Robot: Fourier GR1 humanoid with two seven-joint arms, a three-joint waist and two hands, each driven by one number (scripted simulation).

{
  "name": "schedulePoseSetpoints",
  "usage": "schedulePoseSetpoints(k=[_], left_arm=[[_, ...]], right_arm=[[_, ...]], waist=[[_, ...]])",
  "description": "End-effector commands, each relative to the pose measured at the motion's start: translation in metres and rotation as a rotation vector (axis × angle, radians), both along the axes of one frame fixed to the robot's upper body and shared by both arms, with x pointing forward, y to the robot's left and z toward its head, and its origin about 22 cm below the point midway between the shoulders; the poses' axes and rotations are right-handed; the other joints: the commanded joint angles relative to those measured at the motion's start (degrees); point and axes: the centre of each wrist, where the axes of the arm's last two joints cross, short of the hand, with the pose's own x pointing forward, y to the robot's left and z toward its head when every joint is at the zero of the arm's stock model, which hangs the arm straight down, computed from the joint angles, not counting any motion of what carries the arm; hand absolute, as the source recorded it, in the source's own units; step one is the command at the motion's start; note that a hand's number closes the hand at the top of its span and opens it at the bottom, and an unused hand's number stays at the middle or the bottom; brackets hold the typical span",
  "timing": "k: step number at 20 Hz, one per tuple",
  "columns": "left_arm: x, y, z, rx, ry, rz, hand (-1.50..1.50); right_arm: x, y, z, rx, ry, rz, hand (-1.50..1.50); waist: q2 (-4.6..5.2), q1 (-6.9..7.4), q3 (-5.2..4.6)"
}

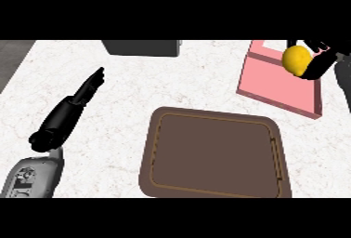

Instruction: Pick the lemon from the tray and place it in the cardboard box

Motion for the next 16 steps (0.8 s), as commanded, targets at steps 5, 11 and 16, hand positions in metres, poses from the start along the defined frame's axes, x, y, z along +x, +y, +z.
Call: schedulePoseSetpoints(k=[5,11,16], left_arm=[[0.009,-0.006,0.005,0.014,-0.007,-0.003,0.0],[0.008,-0.009,0.009,-0.012,0.004,-0.013,0.0],[0.0,0.004,-0.002,0.001,0.001,0.014,0.0]], right_arm=[[0.004,-0.039,-0.013,-0.05,0.228,0.096,-1.5],[0.01,-0.033,-0.014,0.261,0.093,0.247,-1.5],[0.011,-0.042,-0.018,0.896,-0.016,0.191,-1.5]], waist=[[0.43,0.63,0.06],[0.04,-0.06,0.11],[0.13,-0.14,0.21]])
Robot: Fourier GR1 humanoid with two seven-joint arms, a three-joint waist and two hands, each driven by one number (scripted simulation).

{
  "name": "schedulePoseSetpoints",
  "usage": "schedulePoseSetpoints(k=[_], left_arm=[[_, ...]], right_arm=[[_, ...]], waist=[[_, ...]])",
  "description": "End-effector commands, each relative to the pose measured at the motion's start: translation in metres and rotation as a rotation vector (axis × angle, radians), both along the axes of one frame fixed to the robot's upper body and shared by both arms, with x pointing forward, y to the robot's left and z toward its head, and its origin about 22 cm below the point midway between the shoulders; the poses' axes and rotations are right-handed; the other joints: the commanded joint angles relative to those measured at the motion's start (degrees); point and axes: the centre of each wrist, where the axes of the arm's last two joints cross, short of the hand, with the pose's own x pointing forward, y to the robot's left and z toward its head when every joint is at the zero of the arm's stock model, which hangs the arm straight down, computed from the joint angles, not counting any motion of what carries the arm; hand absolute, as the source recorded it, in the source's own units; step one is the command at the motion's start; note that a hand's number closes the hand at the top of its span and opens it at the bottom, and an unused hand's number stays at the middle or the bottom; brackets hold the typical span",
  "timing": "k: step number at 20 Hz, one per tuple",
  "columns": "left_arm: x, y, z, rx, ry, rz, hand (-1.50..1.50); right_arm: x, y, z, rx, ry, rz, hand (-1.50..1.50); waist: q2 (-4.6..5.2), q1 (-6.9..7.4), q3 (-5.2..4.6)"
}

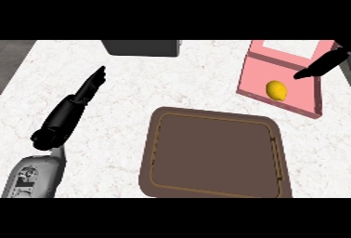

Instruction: Pick the lemon from the tray and place it in the cardboard box

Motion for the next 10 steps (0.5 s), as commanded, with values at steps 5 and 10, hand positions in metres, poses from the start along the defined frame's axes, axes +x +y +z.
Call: schedulePoseSetpoints(k=[5,10], left_arm=[[0.002,-0.004,0.008,-0.002,-0.001,-0.017,0.0],[-0.007,-0.001,-0.001,0.008,-0.013,-0.044,0.0]], right_arm=[[-0.002,-0.019,-0.003,0.603,0.107,-0.171,-1.5],[-0.029,-0.071,-0.004,0.668,0.042,-0.29,-1.5]], waist=[[0.34,0.76,-0.04],[1.13,2.18,0.08]])
